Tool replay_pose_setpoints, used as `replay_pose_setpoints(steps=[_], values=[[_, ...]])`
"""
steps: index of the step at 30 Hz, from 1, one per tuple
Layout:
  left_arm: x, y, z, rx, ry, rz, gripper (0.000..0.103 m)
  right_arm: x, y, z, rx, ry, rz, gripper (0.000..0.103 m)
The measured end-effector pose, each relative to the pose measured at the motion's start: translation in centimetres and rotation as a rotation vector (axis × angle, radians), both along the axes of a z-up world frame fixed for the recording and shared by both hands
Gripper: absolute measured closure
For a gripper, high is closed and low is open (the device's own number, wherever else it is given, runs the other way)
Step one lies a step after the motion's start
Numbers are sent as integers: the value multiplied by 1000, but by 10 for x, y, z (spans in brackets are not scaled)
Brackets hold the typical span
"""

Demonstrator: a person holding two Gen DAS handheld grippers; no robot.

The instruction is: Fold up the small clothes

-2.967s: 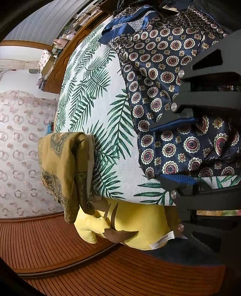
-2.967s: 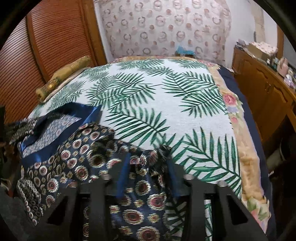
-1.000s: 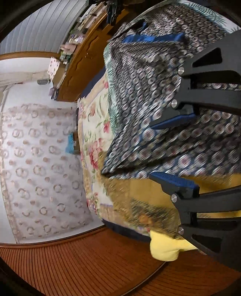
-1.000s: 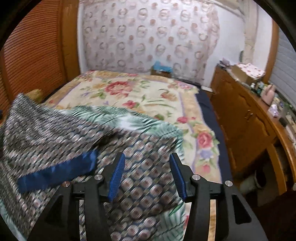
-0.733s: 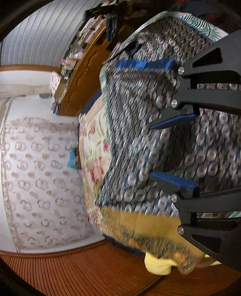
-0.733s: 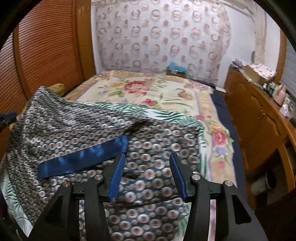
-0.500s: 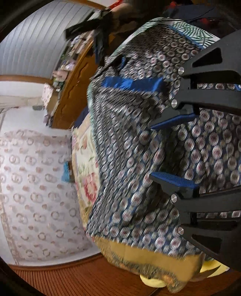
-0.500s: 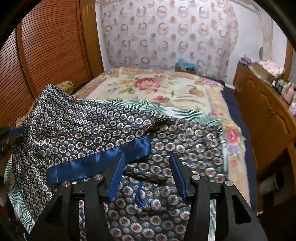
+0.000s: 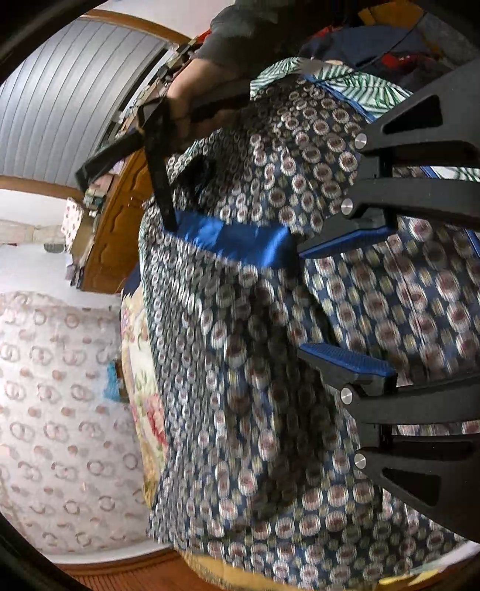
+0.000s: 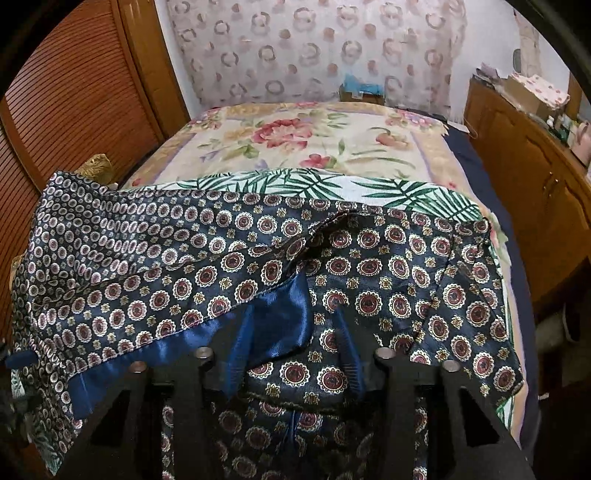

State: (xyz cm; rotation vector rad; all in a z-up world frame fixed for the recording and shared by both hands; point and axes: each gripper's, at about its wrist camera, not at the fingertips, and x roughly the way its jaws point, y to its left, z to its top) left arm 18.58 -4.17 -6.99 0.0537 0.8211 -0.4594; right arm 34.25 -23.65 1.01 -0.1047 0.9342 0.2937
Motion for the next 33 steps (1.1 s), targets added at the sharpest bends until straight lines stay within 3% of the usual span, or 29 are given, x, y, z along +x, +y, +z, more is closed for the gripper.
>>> replay_pose_setpoints(steps=[4, 5, 8, 12, 13, 14, 15, 17, 27, 33], values=[[10, -22, -2, 3, 17, -26, 54, 6, 3, -1, -11, 1, 8, 78], [13, -27, -4, 23, 22, -27, 54, 7, 2, -1, -11, 1, 12, 87], [22, -40, -17, 91, 54, -33, 54, 8, 12, -8, -18, -2, 41, 100], [25, -48, -22, 162, 34, -22, 57, -5, 17, -8, -12, -33, 89, 101], [24, -48, -22, 154, 33, -26, 64, -8, 17, -8, -7, -37, 95, 101], [24, -48, -21, 154, 28, -23, 85, -12, 18, -7, -2, -44, 102, 102], [24, -48, -20, 155, 24, -11, 96, -16, 17, -5, 3, -53, 109, 102], [22, -41, -14, 128, 18, -1, 99, -25, 15, 0, 19, -70, 120, 102], [-62, 12, 66, -2, -233, 69, 99, -131, 1, 38, 129, -184, 209, 102], [-94, 43, 73, -58, -256, 111, 99, -203, -2, 32, 179, -164, 257, 102]])
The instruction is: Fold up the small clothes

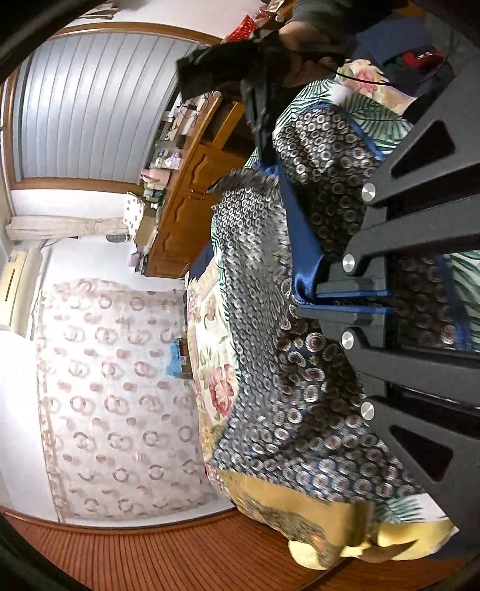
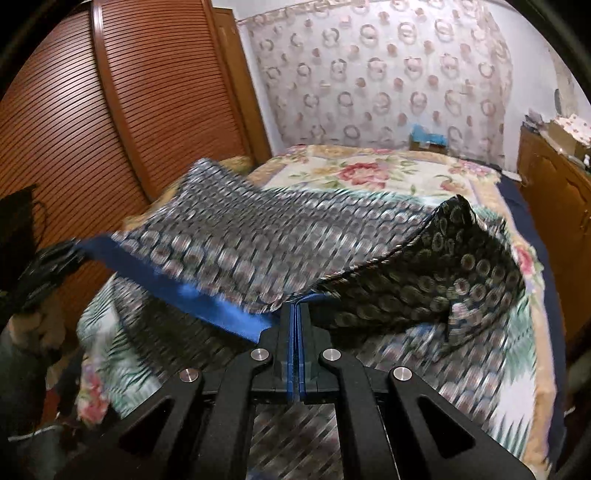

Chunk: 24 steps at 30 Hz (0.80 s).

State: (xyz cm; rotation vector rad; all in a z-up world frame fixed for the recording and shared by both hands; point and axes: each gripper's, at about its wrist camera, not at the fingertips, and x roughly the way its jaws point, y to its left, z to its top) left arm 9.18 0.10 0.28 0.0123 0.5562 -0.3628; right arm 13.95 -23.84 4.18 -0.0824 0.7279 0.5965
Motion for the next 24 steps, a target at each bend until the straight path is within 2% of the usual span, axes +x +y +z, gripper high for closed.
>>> replay_pose_setpoints(steps=[5, 10, 12, 17, 22, 24], values=[[-6, 2, -28, 13, 40, 25, 99, -41, 9, -19, -39, 43, 26, 102], [-12, -2, -44, 17, 86, 20, 98, -52, 7, -36, -99, 82, -3, 102], [-14, -1, -47, 11, 91, 29, 94, -55, 4, -38, -108, 91, -20, 96], [-20, 11, -46, -8, 81, 73, 94, -60, -12, -24, -88, 67, -73, 67], [-19, 22, -46, -14, 68, 102, 80, -60, -37, -8, -84, 18, -161, 66], [-15, 23, -48, -10, 75, 108, 70, -50, -40, -6, -103, -2, -181, 66]])
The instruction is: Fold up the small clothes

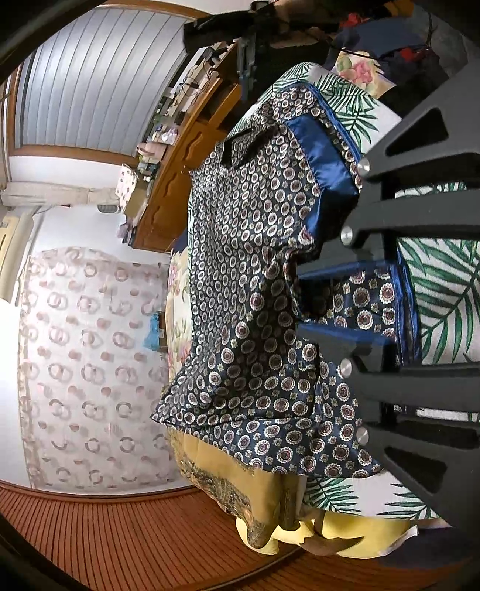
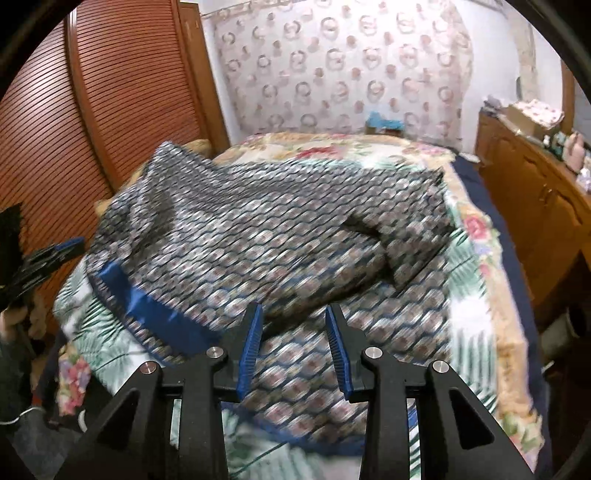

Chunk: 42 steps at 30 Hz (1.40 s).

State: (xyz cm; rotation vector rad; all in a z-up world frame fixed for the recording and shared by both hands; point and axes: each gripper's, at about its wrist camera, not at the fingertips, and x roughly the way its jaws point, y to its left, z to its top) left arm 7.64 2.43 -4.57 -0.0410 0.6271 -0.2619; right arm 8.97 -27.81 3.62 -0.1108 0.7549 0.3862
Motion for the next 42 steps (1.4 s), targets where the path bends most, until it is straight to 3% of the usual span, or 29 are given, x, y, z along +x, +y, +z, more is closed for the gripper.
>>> replay_pose_setpoints(steps=[2, 6, 17, 21, 22, 23, 24, 31, 36, 38, 40, 42], values=[[4, 1, -3, 8, 6, 5, 56, 16, -7, 6, -23, -10, -13, 66], [16, 2, -16, 17, 58, 3, 46, 53, -2, 4, -68, -10, -46, 66], [17, 9, -25, 5, 81, 47, 46, 145, 27, -17, -123, 79, -119, 61], [15, 5, -25, 7, 78, 46, 46, 161, 38, -28, -225, 87, -137, 62], [14, 4, -26, 10, 76, 42, 46, 161, 39, -30, -238, 83, -140, 74], [14, 3, -25, 13, 76, 40, 46, 160, 38, -30, -239, 76, -140, 102], [13, 3, -25, 15, 75, 39, 46, 159, 36, -30, -226, 75, -129, 103], [9, 10, -22, 6, 56, 65, 46, 85, -8, -9, -4, -30, -177, 103], [10, 14, -20, 4, 52, 89, 46, 43, -35, -34, 8, 23, -239, 100], [11, 16, -19, 3, 50, 97, 46, 34, -43, -42, -8, 44, -266, 80], [13, 17, -18, 3, 48, 102, 46, 31, -48, -46, -11, 48, -281, 67], [15, 19, -17, 6, 45, 111, 46, 28, -50, -44, 11, 34, -277, 67]])
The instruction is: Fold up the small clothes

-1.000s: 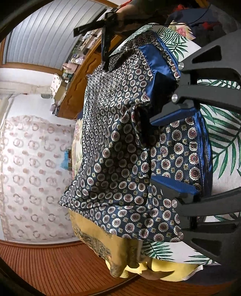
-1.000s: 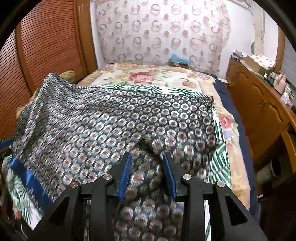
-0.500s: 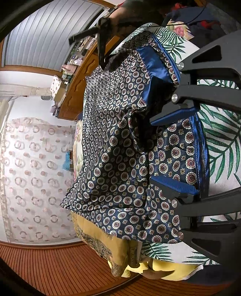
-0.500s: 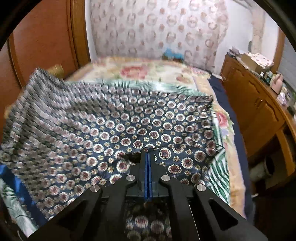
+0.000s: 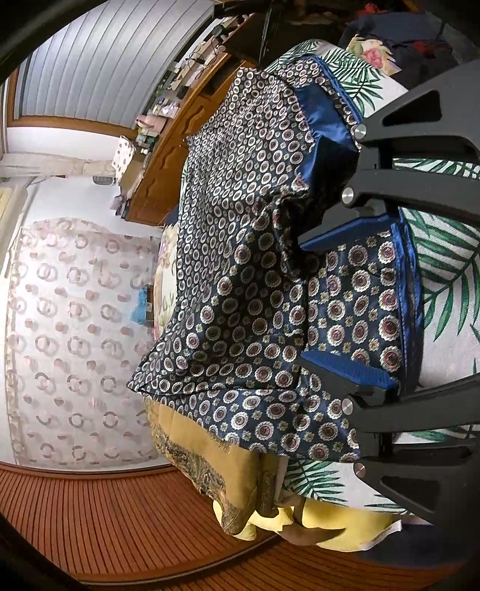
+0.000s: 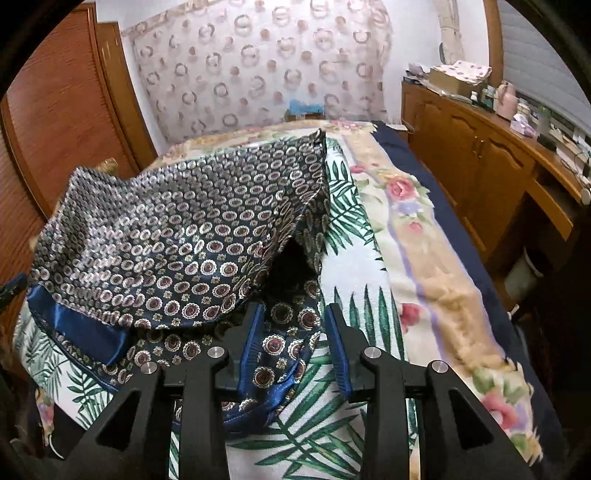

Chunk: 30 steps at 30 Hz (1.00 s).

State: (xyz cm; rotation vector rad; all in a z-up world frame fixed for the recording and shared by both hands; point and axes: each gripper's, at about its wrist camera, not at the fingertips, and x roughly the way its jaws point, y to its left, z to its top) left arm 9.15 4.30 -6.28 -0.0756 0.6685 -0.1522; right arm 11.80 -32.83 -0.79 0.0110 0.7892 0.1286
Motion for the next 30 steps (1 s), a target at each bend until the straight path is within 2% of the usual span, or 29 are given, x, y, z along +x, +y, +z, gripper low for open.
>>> replay_pose_setpoints(steps=[6, 8, 12, 17, 18, 22, 25, 28, 29, 30], values=[[11, 16, 4, 3, -8, 56, 46, -12, 1, 8, 31, -52, 23, 61], [15, 23, 5, -17, -2, 71, 46, -15, 5, 8, 14, -78, 31, 51], [28, 31, 6, -84, 23, 70, 46, -12, 12, 1, 1, -101, 27, 50], [42, 19, 7, -122, 52, 42, 46, -9, 13, -5, 7, -86, 27, 50], [43, 16, 7, -120, 48, 38, 46, -9, 14, -5, 8, -83, 28, 50], [53, 11, 6, -15, 44, 87, 46, -10, 14, -4, -4, -80, 35, 50], [66, 22, -10, 43, 113, 133, 46, -12, 12, -1, -17, -89, 36, 50], [73, 28, -26, 51, 171, 131, 46, -11, 7, 0, -12, -98, 28, 50], [74, 29, -31, 39, 187, 117, 49, -11, 5, -1, -4, -98, 24, 50], [76, 30, -34, 26, 197, 104, 56, -11, 3, -1, 1, -97, 21, 50]])
